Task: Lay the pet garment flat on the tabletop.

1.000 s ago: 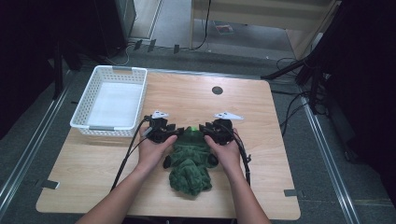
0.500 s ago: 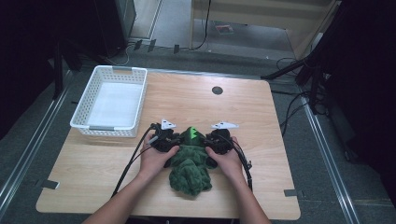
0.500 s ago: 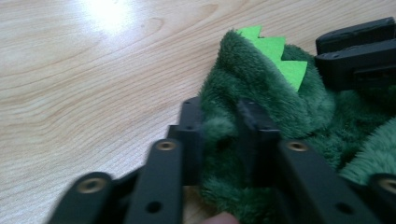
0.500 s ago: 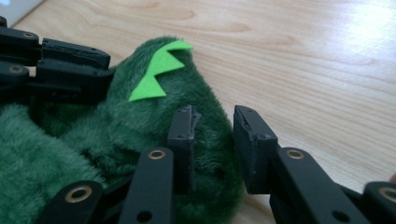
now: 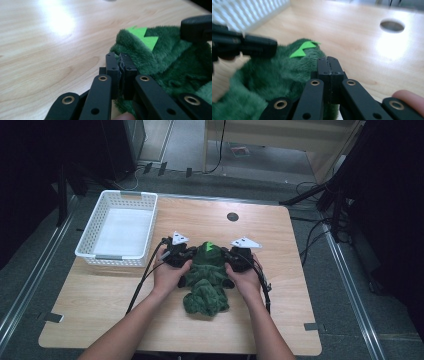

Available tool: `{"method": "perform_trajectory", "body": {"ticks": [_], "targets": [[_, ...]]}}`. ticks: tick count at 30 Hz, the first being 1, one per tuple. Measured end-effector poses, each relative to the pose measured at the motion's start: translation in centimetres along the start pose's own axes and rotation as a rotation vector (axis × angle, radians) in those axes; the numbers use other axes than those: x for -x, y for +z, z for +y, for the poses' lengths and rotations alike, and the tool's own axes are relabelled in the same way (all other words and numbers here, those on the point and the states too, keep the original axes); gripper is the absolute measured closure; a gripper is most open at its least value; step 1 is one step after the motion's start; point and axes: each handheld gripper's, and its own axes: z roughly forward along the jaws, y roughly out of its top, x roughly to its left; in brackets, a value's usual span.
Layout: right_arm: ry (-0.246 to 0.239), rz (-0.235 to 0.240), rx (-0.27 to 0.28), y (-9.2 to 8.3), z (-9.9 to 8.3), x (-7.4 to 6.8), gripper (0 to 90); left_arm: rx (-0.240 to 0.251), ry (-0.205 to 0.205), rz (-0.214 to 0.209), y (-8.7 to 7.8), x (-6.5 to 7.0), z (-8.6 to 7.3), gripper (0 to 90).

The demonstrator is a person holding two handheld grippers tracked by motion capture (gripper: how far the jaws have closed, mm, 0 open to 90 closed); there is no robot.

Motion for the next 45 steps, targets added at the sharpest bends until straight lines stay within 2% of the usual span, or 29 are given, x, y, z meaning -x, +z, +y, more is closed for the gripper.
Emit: {"method": "perform_trajectory", "body": {"ticks": [3, 4, 5, 7, 8, 9, 10, 11, 13, 14, 16, 17, 18, 19, 20, 22, 24, 25, 26, 30, 31, 33, 34, 36, 40, 41, 42, 43, 45], "targets": [[0.023, -0.029, -0.097, 2.0, -1.2, 0.8, 90.0, -0.029, -0.003, 0.002, 0.9, -0.2, -0.3, 86.5], [0.023, -0.029, -0.097, 2.0, -1.2, 0.8, 90.0, -0.037, 0.0, 0.0, 1.2, -0.1, -0.5, 86.5], [0.042, -0.02, -0.111, 2.4, -1.8, 1.1, 87.0, -0.046, 0.006, 0.009, 1.4, 0.0, -0.6, 77.5], [0.071, -0.004, -0.088, 2.0, -1.9, 1.3, 75.7, -0.034, -0.016, 0.014, 1.1, -0.3, -0.8, 60.6], [0.071, -0.004, -0.088, 2.0, -1.9, 1.3, 75.7, -0.034, -0.016, 0.014, 1.1, -0.3, -0.8, 54.6], [0.077, 0.0, -0.073, 1.6, -1.8, 1.5, 70.9, -0.02, -0.043, 0.0, 0.7, -0.6, -0.7, 54.6], [0.095, 0.027, -0.033, 0.3, -1.4, 1.8, 65.8, 0.013, -0.074, -0.007, -0.4, -1.0, -0.5, 46.1], [0.1, 0.035, -0.009, -0.5, -1.2, 1.8, 64.3, 0.013, -0.074, -0.007, -0.4, -1.0, -0.5, 45.0], [0.101, 0.045, 0.028, -1.9, -1.1, 1.7, 62.1, 0.061, -0.083, -0.025, -2.6, -0.8, -0.5, 44.4], [0.101, 0.045, 0.028, -1.9, -1.1, 1.7, 62.1, 0.061, -0.083, -0.025, -2.6, -0.8, -0.5, 44.0], [0.09, 0.066, 0.069, -4.6, -1.6, 0.9, 60.1, 0.06, -0.061, -0.069, -4.4, 0.3, -1.3, 43.5], [0.09, 0.066, 0.069, -4.6, -1.6, 0.9, 60.1, 0.06, -0.061, -0.069, -4.4, 0.3, -1.3, 43.1], [0.08, 0.104, 0.064, -5.9, -2.6, 0.1, 57.2, 0.035, -0.034, -0.088, -5.0, 1.2, -2.2, 43.0], [0.08, 0.104, 0.064, -5.9, -2.6, 0.1, 57.2, 0.035, -0.034, -0.088, -5.0, 1.2, -2.2, 43.0], [0.059, 0.137, 0.036, -6.6, -3.8, -0.8, 53.9, 0.001, -0.012, -0.098, -5.2, 1.7, -2.9, 43.1], [0.045, 0.135, -0.027, -6.6, -4.9, -1.3, 53.8, -0.05, 0.01, -0.088, -5.2, 2.1, -4.4, 47.8], [0.056, 0.122, -0.054, -6.5, -5.5, -1.4, 65.9, -0.066, -0.016, -0.074, -4.9, 1.7, -5.1, 60.7], [0.056, 0.122, -0.054, -6.5, -5.5, -1.4, 65.9, -0.066, -0.016, -0.074, -4.9, 1.7, -5.1, 69.5], [0.069, 0.091, -0.064, -6.7, -6.1, -1.4, 83.2, -0.072, -0.033, -0.083, -5.0, 1.3, -5.4, 76.1], [0.06, 0.092, -0.095, -6.6, -6.6, -1.4, 86.8, -0.084, -0.01, -0.064, -4.9, 1.4, -5.6, 81.3], [0.031, 0.07, -0.129, -6.3, -7.1, -1.5, 87.7, -0.098, 0.006, -0.052, -4.7, 1.4, -5.9, 81.9], [0.028, 0.053, -0.135, -6.2, -7.2, -1.4, 87.9, -0.094, 0.004, -0.052, -4.7, 1.3, -6.1, 81.8], [0.024, 0.018, -0.153, -6.1, -7.6, -0.9, 88.7, -0.091, -0.006, -0.048, -4.7, 1.2, -6.1, 81.9], [0.036, -0.009, -0.163, -6.0, -7.8, -0.3, 88.9, -0.082, -0.002, -0.038, -4.6, 1.1, -6.1, 81.9], [0.074, 0.009, -0.158, -6.2, -7.8, 0.3, 88.2, -0.071, 0.0, -0.049, -4.6, 1.2, -6.1, 80.0], [0.074, 0.032, -0.139, -6.3, -7.7, 0.1, 87.6, -0.055, 0.001, -0.062, -4.7, 1.3, -6.1, 76.4], [0.066, 0.035, -0.102, -6.9, -7.2, -0.1, 84.1, -0.042, 0.005, -0.082, -4.8, 1.3, -6.1, 64.2], [0.066, 0.035, -0.102, -6.9, -7.2, -0.1, 84.1, -0.035, 0.004, -0.103, -5.0, 1.2, -6.1, 64.2], [0.073, 0.03, -0.05, -7.8, -6.3, -0.1, 73.0, -0.019, -0.007, -0.11, -5.5, 1.0, -5.9, 53.5]]}}
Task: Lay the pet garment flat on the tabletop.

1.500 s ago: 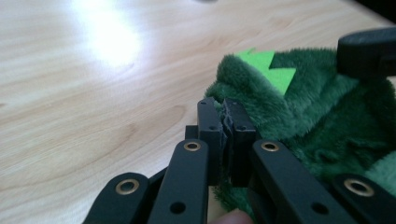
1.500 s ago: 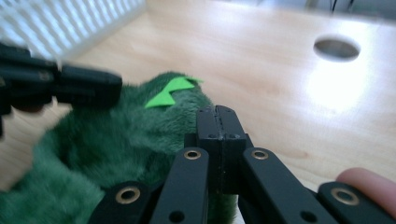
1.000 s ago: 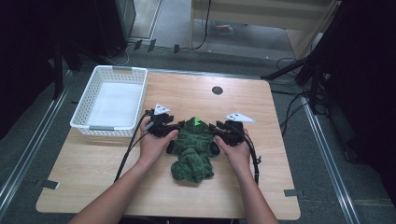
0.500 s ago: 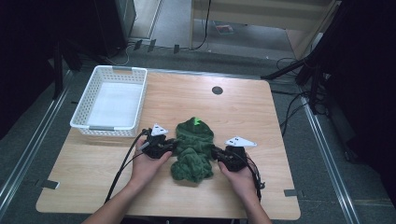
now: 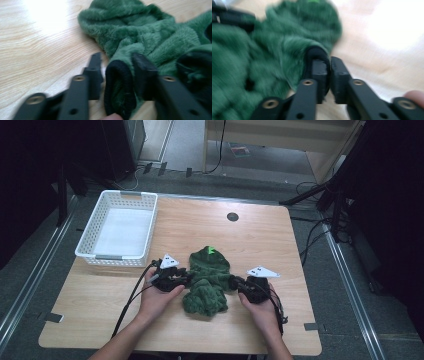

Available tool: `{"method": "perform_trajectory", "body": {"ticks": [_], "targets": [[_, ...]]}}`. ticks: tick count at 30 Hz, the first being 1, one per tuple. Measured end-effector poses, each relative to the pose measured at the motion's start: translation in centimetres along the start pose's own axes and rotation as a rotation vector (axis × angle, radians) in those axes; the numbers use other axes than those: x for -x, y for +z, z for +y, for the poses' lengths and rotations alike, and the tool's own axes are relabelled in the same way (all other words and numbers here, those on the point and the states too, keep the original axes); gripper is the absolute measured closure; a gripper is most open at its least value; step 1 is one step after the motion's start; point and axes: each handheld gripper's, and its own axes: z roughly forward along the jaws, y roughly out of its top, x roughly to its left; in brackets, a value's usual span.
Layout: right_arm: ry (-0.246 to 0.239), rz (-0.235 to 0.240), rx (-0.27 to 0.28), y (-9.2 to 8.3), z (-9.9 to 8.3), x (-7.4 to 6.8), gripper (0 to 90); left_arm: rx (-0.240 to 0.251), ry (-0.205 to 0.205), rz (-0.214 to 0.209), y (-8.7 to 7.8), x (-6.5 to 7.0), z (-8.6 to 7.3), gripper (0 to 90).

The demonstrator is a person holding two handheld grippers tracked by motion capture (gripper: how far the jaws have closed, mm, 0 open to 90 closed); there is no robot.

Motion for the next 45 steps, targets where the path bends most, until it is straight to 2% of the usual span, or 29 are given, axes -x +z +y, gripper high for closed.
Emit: {"method": "perform_trajectory", "body": {"ticks": [1, 2, 4, 5, 7, 9, 10, 12, 13, 14, 15, 16, 19, 21, 24, 27, 30, 33, 34, 35, 36, 37, 38, 39, 41, 42, 43, 44, 45], "targets": [[0.015, 0.03, 0.045, -1.1, 0.9, 0.0, 63.9, 0.013, -0.007, -0.007, -0.4, -0.2, 0.1, 49.5], [0.008, 0.044, 0.062, -1.6, 1.4, 0.0, 61.3, 0.056, -0.025, -0.022, -1.2, -0.6, 0.5, 48.9], [0.001, 0.049, 0.094, -2.6, 2.1, -0.3, 60.8, 0.11, -0.048, -0.022, -2.2, -1.1, 1.0, 50.4], [0.001, 0.049, 0.094, -2.6, 2.1, -0.3, 60.8, 0.11, -0.048, -0.022, -2.2, -1.1, 1.0, 52.5], [-0.005, 0.064, 0.162, -3.5, 3.8, -1.3, 63.9, 0.132, -0.031, -0.038, -2.4, -0.7, 2.1, 54.8], [-0.022, 0.087, 0.19, -3.2, 4.8, -2.4, 68.6, 0.124, -0.022, -0.053, -2.1, -0.3, 2.5, 57.0], [-0.036, 0.077, 0.199, -2.7, 5.1, -3.2, 73.6, 0.08, 0.013, -0.062, -1.0, 0.9, 3.0, 57.6], [-0.05, 0.058, 0.202, -1.9, 5.3, -3.8, 77.0, 0.059, 0.022, -0.06, -0.4, 1.3, 3.1, 59.6], [-0.064, 0.066, 0.161, 0.6, 5.1, -4.6, 81.5, 0.004, 0.019, -0.05, 1.1, 1.8, 3.0, 60.5], [-0.064, 0.066, 0.161, 0.6, 5.1, -4.6, 81.5, 0.004, 0.019, -0.05, 1.1, 1.8, 3.0, 62.1], [-0.033, 0.047, 0.067, 3.4, 4.2, -4.5, 87.0, -0.046, -0.022, -0.031, 2.2, 1.4, 2.4, 63.9], [-0.033, 0.047, 0.067, 3.4, 4.2, -4.5, 87.0, -0.046, -0.022, -0.031, 2.2, 1.4, 2.4, 64.9], [-0.021, 0.011, -0.062, 5.2, 1.7, -3.8, 89.9, -0.066, -0.03, 0.025, 2.1, 0.5, 1.2, 67.1], [-0.009, 0.007, -0.098, 5.5, 1.1, -3.1, 90.0, -0.062, -0.058, 0.016, 2.1, -0.1, 0.9, 67.5], [0.01, 0.015, -0.1, 5.8, 1.0, -2.6, 90.0, -0.064, -0.052, 0.033, 2.4, 0.0, 1.2, 67.9], [0.011, -0.018, -0.088, 7.0, 1.8, -2.3, 90.0, -0.066, -0.016, 0.08, 3.2, 0.5, 1.8, 68.2], [0.022, -0.038, -0.082, 8.2, 2.8, -1.9, 90.0, -0.069, -0.019, 0.132, 4.6, -0.2, 3.2, 68.4], [0.032, -0.038, -0.092, 9.0, 3.7, -1.6, 90.0, -0.073, -0.024, 0.146, 5.2, -0.8, 4.0, 66.3], [0.036, -0.035, -0.106, 9.5, 4.4, -1.3, 88.9, -0.05, -0.033, 0.151, 5.3, -1.4, 4.5, 63.3], [0.041, -0.03, -0.098, 9.4, 4.6, -1.3, 83.4, -0.05, -0.033, 0.151, 5.3, -1.4, 4.5, 61.6], [0.041, -0.03, -0.098, 9.4, 4.6, -1.3, 83.4, -0.03, -0.035, 0.146, 4.9, -1.5, 4.6, 61.6], [0.051, -0.018, -0.08, 9.0, 4.9, -1.3, 76.5, -0.006, -0.032, 0.132, 4.2, -1.6, 4.6, 58.7], [0.061, 0.023, -0.024, 7.5, 5.2, -1.6, 68.4, 0.058, -0.033, 0.108, 2.6, -1.4, 4.4, 55.8], [0.052, 0.036, 0.003, 6.7, 5.2, -1.8, 66.8, 0.076, -0.037, 0.083, 1.8, -1.2, 4.2, 54.8], [0.042, 0.055, 0.039, 5.3, 5.2, -2.4, 63.6, 0.097, -0.032, 0.024, 0.3, -0.5, 3.3, 53.9], [0.05, 0.092, 0.058, 4.4, 5.1, -3.0, 61.6, 0.102, -0.028, 0.001, -0.3, -0.1, 2.6, 53.4], [0.05, 0.092, 0.058, 4.4, 5.1, -3.0, 61.6, 0.102, -0.028, 0.001, -0.3, -0.1, 2.6, 52.9], [0.053, 0.174, 0.091, 3.1, 4.9, -4.3, 55.7, 0.1, -0.023, -0.015, -0.8, 0.3, 1.9, 52.6], [0.035, 0.204, 0.092, 2.8, 4.7, -5.1, 51.1, 0.086, -0.034, -0.046, -1.7, 0.8, 0.5, 52.1]]}}
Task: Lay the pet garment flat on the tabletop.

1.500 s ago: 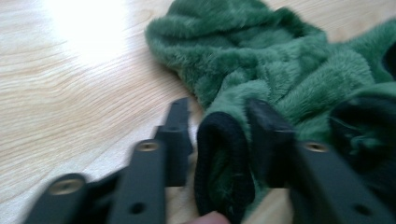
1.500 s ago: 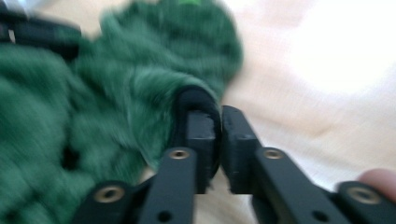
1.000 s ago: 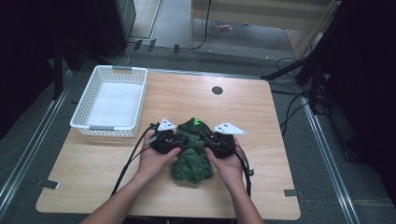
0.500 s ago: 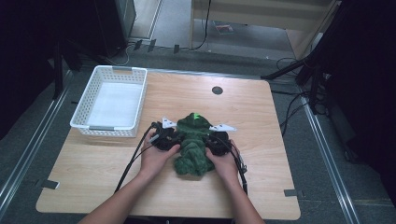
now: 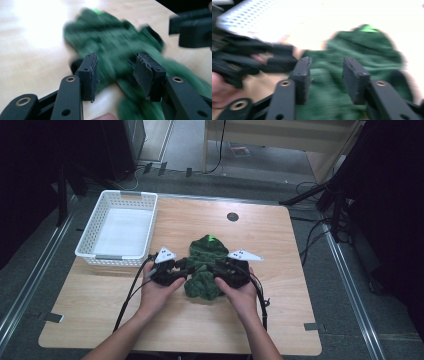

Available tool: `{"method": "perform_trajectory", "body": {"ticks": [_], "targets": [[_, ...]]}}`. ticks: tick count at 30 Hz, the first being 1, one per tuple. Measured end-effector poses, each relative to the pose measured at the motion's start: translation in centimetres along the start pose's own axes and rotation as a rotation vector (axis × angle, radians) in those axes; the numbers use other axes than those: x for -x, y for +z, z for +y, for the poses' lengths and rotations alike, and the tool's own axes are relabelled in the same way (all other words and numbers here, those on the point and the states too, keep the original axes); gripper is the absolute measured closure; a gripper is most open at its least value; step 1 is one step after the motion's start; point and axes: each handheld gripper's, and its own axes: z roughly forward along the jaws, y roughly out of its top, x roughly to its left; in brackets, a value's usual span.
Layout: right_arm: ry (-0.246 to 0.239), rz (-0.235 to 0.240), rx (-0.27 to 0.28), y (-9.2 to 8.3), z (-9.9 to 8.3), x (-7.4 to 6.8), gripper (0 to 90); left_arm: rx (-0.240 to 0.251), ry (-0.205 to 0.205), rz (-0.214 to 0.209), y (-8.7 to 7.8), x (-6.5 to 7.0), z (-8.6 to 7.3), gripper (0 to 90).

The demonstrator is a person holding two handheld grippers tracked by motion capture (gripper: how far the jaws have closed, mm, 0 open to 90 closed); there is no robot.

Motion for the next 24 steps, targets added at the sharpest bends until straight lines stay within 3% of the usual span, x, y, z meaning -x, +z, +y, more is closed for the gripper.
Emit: {"method": "perform_trajectory", "body": {"ticks": [1, 2, 3, 4, 5, 6, 7, 8, 9, 10, 12, 14, 15, 16, 17, 19, 21, 24], "targets": [[0.0, 0.0, 0.0, 0.0, 0.0, 0.0, 51.1, 0.0, 0.0, 0.0, 0.0, 0.0, 0.0, 51.7], [-0.039, -0.017, -0.039, 0.4, -0.6, -1.5, 35.4, -0.043, 0.008, -0.026, -0.5, 0.3, -1.1, 52.1], [-0.039, -0.017, -0.039, 0.4, -0.6, -1.5, 35.4, -0.043, 0.008, -0.026, -0.5, 0.3, -1.1, 53.1], [-0.05, -0.031, -0.072, 0.8, -0.9, -1.9, 33.7, -0.072, 0.024, -0.044, -0.6, 0.4, -1.4, 53.1], [-0.079, -0.081, -0.111, 1.5, -1.5, -2.2, 45.5, -0.104, 0.066, -0.05, -0.9, 0.8, -1.8, 54.5], [-0.079, -0.081, -0.111, 1.5, -1.5, -2.2, 45.5, -0.104, 0.066, -0.05, -0.9, 0.8, -1.8, 57.1], [-0.056, -0.097, -0.12, 1.8, -2.1, -1.8, 67.5, -0.115, 0.083, -0.064, -1.1, 1.0, -2.3, 59.5], [-0.032, -0.069, -0.116, 1.6, -2.2, -1.5, 75.1, -0.121, 0.091, -0.067, -1.1, 1.1, -2.5, 61.1], [-0.032, -0.069, -0.116, 1.6, -2.2, -1.5, 75.1, -0.121, 0.091, -0.067, -1.1, 1.1, -2.5, 62.9], [-0.024, -0.067, -0.1, 1.4, -2.3, -1.3, 80.9, -0.121, 0.099, -0.065, -1.0, 1.1, -2.7, 62.9], [-0.041, -0.103, -0.057, 0.3, -2.4, -1.4, 87.2, -0.115, 0.086, -0.07, -1.1, 0.9, -2.9, 65.3], [-0.042, -0.132, -0.007, -1.5, -2.6, -1.2, 88.2, -0.104, 0.074, -0.075, -1.2, 0.5, -3.2, 65.5], [-0.042, -0.132, -0.007, -1.5, -2.6, -1.2, 88.2, -0.104, 0.074, -0.075, -1.2, 0.5, -3.2, 65.6], [-0.035, -0.158, 0.013, -3.0, -3.2, -0.9, 88.4, -0.106, 0.077, -0.069, -1.3, 0.4, -3.5, 65.6], [-0.035, -0.158, 0.013, -3.0, -3.2, -0.9, 88.4, -0.106, 0.077, -0.069, -1.3, 0.4, -3.5, 65.6], [-0.008, -0.195, 0.012, -5.1, -4.5, -0.3, 88.3, -0.102, 0.084, -0.067, -1.3, 0.4, -3.5, 65.1], [0.0, -0.21, 0.001, -5.7, -5.0, -0.1, 88.2, -0.105, 0.08, -0.068, -1.3, 0.3, -3.5, 64.7], [0.078, -0.236, -0.045, -7.7, -7.1, 1.0, 81.4, -0.1, 0.06, -0.072, -1.4, 0.2, -3.4, 59.2]]}}
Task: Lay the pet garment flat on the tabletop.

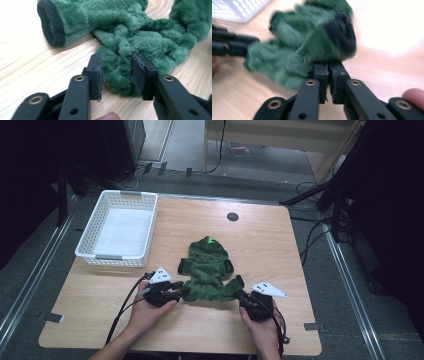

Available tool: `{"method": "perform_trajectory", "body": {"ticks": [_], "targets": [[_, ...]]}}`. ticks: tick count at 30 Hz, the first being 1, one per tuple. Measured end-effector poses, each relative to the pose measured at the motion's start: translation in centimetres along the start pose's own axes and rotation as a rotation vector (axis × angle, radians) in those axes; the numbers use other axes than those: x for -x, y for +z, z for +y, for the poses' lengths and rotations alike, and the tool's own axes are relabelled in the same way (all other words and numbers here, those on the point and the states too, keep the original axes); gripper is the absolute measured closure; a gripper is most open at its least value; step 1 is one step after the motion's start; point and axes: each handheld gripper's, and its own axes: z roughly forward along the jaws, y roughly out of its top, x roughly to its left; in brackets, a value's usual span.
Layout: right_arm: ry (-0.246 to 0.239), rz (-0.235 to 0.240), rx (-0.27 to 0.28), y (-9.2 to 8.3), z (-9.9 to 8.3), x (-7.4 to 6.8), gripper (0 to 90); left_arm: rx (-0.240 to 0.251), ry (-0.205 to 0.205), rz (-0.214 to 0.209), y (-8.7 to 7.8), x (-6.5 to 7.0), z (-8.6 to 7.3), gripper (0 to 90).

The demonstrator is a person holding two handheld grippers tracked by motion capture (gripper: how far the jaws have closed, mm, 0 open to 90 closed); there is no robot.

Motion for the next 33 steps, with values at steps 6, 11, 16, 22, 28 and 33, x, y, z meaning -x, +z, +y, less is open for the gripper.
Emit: {"method": "perform_trajectory", "body": {"ticks": [6, 11, 16, 22, 28, 33], "targets": [[0.022, -0.076, 0.127, -3.7, -1.0, 1.1, 54.6, 0.021, -0.04, 0.001, -1.2, -0.7, 0.6, 50.5], [0.024, -0.098, 0.245, -5.3, 0.4, 1.0, 53.6, 0.024, -0.055, -0.028, -1.9, -1.4, 0.7, 48.0], [-0.086, 0.034, 0.133, -1.7, 3.3, -2.0, 52.9, -0.037, 0.06, -0.15, -1.9, -1.3, 0.5, 39.8], [-0.083, 0.044, -0.021, 4.8, 2.9, -3.4, 52.2, -0.103, 0.137, -0.095, -0.9, 0.1, -0.2, 36.5], [-0.081, 0.026, -0.056, 6.0, 1.7, -3.2, 54.9, -0.11, 0.166, -0.024, -0.2, 0.8, -0.7, 66.2], [-0.08, 0.034, -0.038, 6.2, 0.9, -2.8, 59.3, 0.025, 0.091, -0.142, -1.0, 1.3, 0.8, 85.5]]}}
